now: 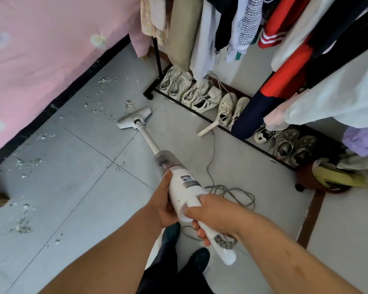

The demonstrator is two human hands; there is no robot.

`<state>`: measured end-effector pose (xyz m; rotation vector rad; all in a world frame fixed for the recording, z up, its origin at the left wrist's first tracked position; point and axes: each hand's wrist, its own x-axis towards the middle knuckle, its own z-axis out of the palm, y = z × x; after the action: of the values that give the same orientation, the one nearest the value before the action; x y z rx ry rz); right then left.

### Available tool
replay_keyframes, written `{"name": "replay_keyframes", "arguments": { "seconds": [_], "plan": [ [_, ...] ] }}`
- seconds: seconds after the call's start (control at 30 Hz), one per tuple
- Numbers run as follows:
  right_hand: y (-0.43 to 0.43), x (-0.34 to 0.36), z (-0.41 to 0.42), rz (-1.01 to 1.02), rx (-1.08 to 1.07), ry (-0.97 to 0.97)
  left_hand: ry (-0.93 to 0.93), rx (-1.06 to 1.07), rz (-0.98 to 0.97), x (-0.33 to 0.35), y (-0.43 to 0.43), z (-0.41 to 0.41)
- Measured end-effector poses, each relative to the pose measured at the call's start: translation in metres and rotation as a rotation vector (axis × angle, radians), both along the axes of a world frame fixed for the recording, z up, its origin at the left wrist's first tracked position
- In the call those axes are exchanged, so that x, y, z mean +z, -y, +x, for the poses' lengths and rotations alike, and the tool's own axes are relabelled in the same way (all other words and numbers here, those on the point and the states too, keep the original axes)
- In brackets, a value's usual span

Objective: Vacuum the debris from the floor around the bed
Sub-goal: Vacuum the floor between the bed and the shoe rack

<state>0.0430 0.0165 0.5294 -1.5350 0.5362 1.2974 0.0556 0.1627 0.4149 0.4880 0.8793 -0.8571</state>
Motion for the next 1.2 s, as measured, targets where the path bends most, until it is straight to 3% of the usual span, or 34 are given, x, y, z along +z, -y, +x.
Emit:
{"name": "replay_keyframes", "arguments": {
  "seconds": [0.17, 0.3, 0.47, 0.67, 0.83, 0.97, 1.2],
  "plan": [
    [0.002, -0.003, 0.0, -0.005, -0.032, 0.026, 0.005, -0.018, -0.008, 0.004, -0.001, -0.003],
    [0.013, -0.017, 0.012, -0.369, 0.162, 0.319, -0.024, 0.035, -0.013, 0.008, 0.006, 0.002],
    [0.025, -0.03, 0.013, -0.089, -0.275, -0.007, -0.04, 0.044, 0.027, 0.01, 0.001, 0.008],
    [0.018, -0.044, 0.011, -0.268, 0.213, -0.077, -0.022, 0.038, 0.084, 0.012, -0.002, 0.018],
    [0.019, -0.054, 0.012, -0.28, 0.165, -0.179, -0.018, 0.031, 0.096, 0.012, 0.003, 0.022],
    [0.02, -0.054, 0.013, -0.164, -0.03, -0.163, -0.02, 0.024, 0.117, 0.012, 0.002, 0.026],
    [0.01, -0.044, 0.025, -0.141, 0.162, -0.191, -0.031, 0.0, 0.152, 0.009, -0.005, 0.026]
  ]
}}
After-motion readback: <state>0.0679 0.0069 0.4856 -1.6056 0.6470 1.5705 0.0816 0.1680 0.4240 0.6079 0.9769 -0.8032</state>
